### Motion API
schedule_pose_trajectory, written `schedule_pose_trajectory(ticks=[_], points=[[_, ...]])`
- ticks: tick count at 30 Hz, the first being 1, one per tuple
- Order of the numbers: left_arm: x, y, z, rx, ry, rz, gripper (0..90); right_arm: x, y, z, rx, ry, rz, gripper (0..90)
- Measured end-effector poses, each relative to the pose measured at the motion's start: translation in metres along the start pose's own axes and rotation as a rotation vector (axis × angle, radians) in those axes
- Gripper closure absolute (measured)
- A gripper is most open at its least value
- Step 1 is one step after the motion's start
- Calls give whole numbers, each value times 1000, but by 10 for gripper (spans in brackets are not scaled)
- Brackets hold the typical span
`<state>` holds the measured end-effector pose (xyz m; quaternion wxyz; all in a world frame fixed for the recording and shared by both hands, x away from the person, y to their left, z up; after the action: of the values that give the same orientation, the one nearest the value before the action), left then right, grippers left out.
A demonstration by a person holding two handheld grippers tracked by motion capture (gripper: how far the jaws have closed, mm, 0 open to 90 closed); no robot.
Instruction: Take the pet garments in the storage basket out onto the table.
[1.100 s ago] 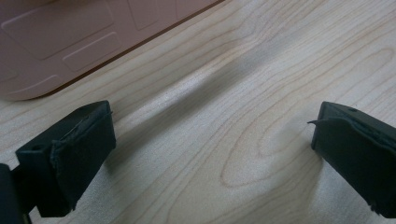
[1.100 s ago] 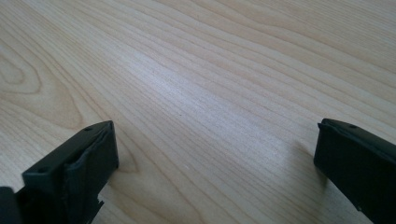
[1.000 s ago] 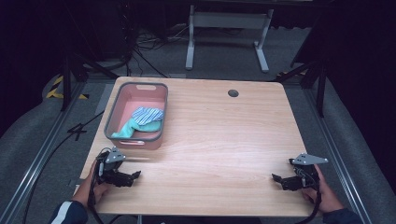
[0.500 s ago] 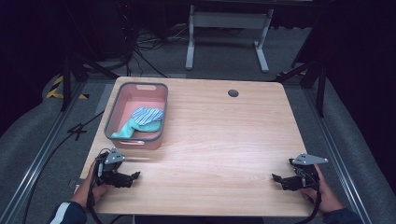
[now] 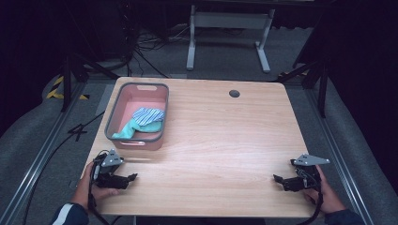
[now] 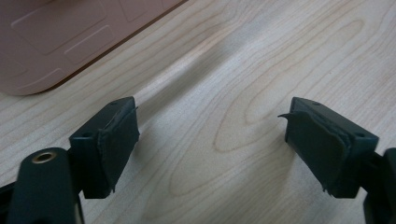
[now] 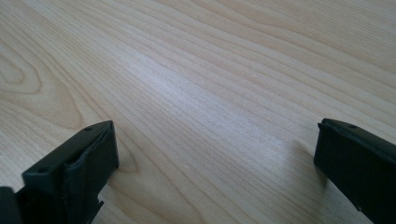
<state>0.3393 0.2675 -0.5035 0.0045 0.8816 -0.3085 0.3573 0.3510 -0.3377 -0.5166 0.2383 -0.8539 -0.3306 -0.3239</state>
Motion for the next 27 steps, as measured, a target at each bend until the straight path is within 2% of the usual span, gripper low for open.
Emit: schedule_pose_trajectory(ticks=[12,16,19,23,24,27], points=[[10,2,-18,2,19,22,202,0,0,0,0,1,1,2],[14,-3,-26,3,38,13,202,0,0,0,-1,-1,-2,2],[19,-8,-36,17,71,2,202,0,0,0,-1,-1,-2,2],[26,-15,-47,34,87,-10,201,0,0,0,0,-1,-1,2],[28,-17,-50,47,93,5,201,0,0,0,-1,-1,-2,2],[34,-21,-58,55,99,15,201,0,0,0,-1,-1,-2,2]])
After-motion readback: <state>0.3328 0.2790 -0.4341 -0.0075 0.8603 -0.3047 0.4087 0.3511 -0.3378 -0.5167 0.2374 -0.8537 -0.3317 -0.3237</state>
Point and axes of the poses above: each handheld gripper's, and its own axes: z roughly forward along the jaws, x roughly out of its top, y roughly to its right, the point moved 4 cm from there along z, roughly forward along the jaws, and after that the axes turned 15 degrees about x, right-handed, at the moved point
